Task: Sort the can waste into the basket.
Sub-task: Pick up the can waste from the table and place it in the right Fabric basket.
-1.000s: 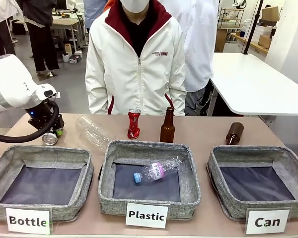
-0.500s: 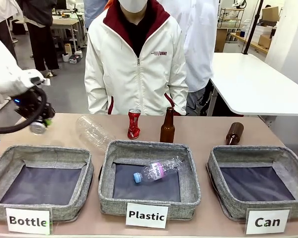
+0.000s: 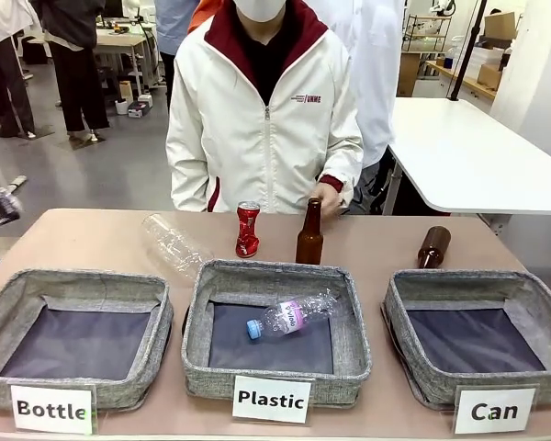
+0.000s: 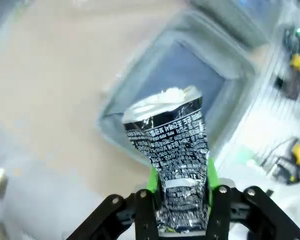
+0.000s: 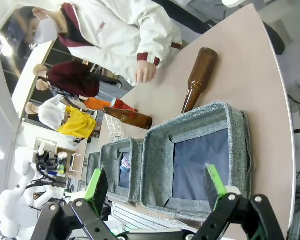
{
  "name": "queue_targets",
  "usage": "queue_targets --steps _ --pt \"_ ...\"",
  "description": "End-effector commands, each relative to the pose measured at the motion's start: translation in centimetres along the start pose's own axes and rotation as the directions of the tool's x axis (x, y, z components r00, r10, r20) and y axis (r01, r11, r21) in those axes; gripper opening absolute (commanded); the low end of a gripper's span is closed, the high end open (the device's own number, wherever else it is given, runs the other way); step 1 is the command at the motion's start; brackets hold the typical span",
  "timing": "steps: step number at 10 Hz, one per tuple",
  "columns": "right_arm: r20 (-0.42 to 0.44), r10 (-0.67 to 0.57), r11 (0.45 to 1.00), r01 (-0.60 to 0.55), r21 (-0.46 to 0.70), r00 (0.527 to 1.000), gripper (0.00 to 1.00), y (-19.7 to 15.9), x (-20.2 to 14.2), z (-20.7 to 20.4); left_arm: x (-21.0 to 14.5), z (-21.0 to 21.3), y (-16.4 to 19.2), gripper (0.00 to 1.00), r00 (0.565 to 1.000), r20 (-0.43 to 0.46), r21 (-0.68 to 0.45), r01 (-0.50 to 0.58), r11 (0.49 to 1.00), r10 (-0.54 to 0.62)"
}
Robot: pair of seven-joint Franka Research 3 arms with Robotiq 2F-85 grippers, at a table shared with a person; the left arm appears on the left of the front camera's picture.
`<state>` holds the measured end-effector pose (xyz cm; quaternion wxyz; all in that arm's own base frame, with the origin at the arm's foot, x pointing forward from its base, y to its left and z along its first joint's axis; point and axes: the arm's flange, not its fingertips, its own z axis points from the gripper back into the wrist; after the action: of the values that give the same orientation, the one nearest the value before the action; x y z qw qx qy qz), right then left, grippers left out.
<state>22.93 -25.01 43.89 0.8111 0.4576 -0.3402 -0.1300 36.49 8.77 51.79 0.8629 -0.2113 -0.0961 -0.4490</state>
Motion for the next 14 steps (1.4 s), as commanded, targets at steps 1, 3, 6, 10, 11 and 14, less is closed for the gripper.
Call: queue_targets --steps 1,3,6,10,11,14 --pt "0.018 0.023 0.999 -0.023 0.024 1.0 1.0 0.0 0.4 0.1 -3.5 0.0 -2.3 0.0 0.983 0.054 -0.148 0.18 0.972 -0.174" --pt "0.018 0.023 0.999 -0.023 0.024 1.0 1.0 0.0 0.4 0.1 -4.2 1.5 -0.7 0.0 0.972 0.19 -0.151 -0.109 0.983 0.137" --pt "0.018 0.023 0.999 -0.023 0.024 1.0 1.0 0.0 0.4 0.1 -5.2 0.7 -2.5 0.4 0.988 0.136 -0.147 0.097 0.984 -0.077" --pt "0.018 0.023 0.999 -0.023 0.024 1.0 1.0 0.0 0.4 0.1 6.8 -6.4 -6.0 0.4 0.867 0.166 -0.148 0.493 0.857 -0.47" --pt "0.018 0.023 0.999 -0.023 0.024 1.0 1.0 0.0 0.4 0.1 8.8 -7.7 -7.3 0.4 0.852 0.15 -0.147 0.521 0.841 -0.502" --pt "0.018 0.023 0.999 -0.023 0.024 1.0 1.0 0.0 0.4 0.1 17.5 -13.0 -12.2 0.4 0.746 0.07 -0.195 0.662 0.724 -0.663"
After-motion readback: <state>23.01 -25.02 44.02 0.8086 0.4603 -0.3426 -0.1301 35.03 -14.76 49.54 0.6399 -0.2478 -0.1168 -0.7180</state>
